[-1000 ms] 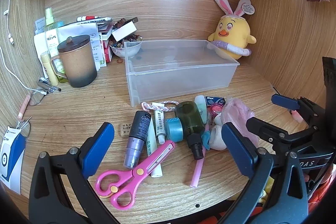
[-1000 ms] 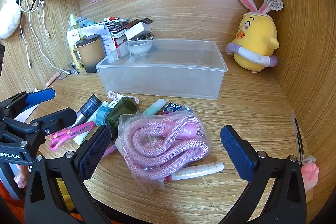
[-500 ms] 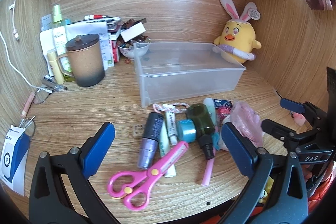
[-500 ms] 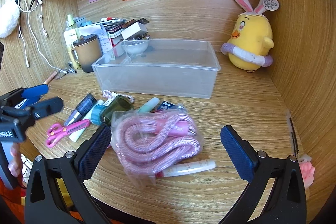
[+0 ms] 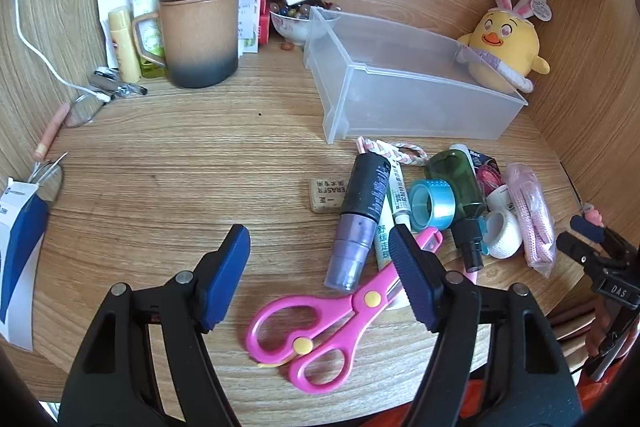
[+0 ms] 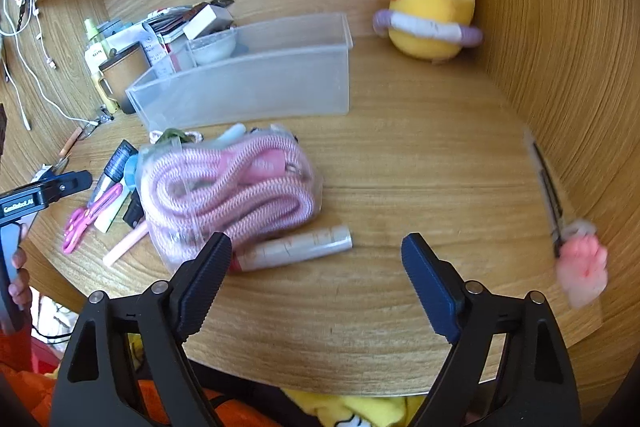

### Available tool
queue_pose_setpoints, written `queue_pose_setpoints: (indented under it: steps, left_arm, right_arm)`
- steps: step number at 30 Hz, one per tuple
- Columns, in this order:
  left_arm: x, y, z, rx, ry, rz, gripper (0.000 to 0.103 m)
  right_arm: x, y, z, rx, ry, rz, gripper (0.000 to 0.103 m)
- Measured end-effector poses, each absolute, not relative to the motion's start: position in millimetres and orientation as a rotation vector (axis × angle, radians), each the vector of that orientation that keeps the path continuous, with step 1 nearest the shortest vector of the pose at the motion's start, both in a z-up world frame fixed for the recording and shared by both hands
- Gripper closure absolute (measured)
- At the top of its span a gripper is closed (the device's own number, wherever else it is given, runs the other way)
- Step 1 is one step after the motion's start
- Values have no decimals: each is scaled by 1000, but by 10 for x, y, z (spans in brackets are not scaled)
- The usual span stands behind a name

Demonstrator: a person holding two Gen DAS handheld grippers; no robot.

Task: Organize objects
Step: 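Reach the right gripper toward the small white-and-red lip balm tube, then grasp the lip balm with the right gripper while the left grasps the dark cosmetic tube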

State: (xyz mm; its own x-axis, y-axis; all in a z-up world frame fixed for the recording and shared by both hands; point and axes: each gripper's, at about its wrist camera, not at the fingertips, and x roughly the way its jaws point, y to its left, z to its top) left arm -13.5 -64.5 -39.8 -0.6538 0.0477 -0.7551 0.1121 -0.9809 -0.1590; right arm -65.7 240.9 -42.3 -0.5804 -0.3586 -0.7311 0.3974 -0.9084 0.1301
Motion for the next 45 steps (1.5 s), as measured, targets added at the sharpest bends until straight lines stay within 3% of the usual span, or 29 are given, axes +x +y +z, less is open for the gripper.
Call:
queue_pose_setpoints:
  steps: [7, 11, 16, 26, 29, 35, 45]
  left_arm:
    - [-270, -525, -427, 1275, 244, -2811, 34]
    - [-352, -500, -466, 1280, 237, -2804, 40]
    - [-428, -495, -509, 1279, 246, -2802, 48]
    - [-494, -458, -542, 1246, 230, -2807, 70]
    - [-488, -468, -538, 1236, 220, -2807, 77]
    - [-481, -513, -530, 1211, 223, -2803, 78]
    - [-361, -542, -248, 1082, 239, -2846, 78]
  right_arm:
    - [-676, 2353, -514, 1150, 34, -2423, 24]
    - [-751, 2351, -560, 1175, 18, -2412, 42]
    - [-843, 2359, -536, 1160, -12, -2419, 53]
    - [-1079, 2179, -555, 1104, 126, -2488, 77]
    - [-1147, 2181, -571, 1119, 110, -2489, 77]
    - [-1028, 2291, -455, 1108, 67, -2533, 77]
    - [-845, 2328, -625, 1159, 148, -2536, 78]
